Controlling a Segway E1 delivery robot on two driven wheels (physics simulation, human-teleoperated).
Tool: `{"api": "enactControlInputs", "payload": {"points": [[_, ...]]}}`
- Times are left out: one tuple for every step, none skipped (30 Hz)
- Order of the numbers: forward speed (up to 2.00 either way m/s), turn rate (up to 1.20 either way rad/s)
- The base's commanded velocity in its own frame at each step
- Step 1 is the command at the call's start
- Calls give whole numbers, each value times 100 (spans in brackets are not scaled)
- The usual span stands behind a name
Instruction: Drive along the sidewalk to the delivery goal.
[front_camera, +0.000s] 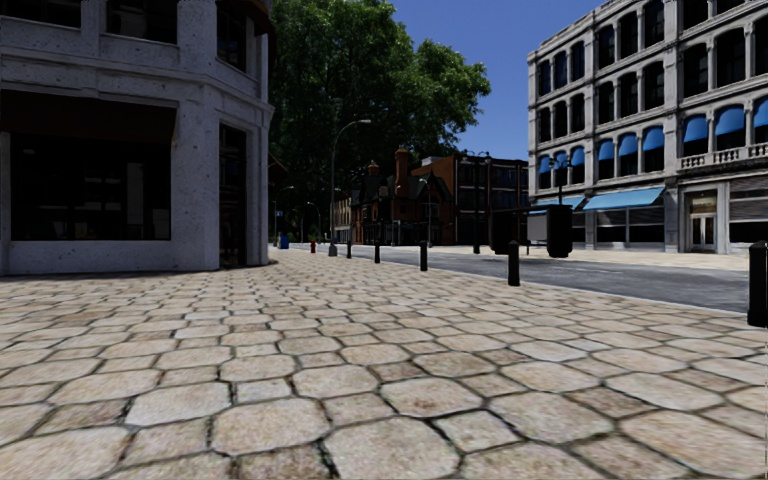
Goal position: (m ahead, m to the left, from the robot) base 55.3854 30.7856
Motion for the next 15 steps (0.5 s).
{"api": "enactControlInputs", "payload": {"points": [[200,0],[200,0],[200,0],[200,0],[200,0],[200,0],[200,0],[200,0],[200,0],[200,0],[200,0],[200,0],[200,0],[200,0],[200,0]]}}
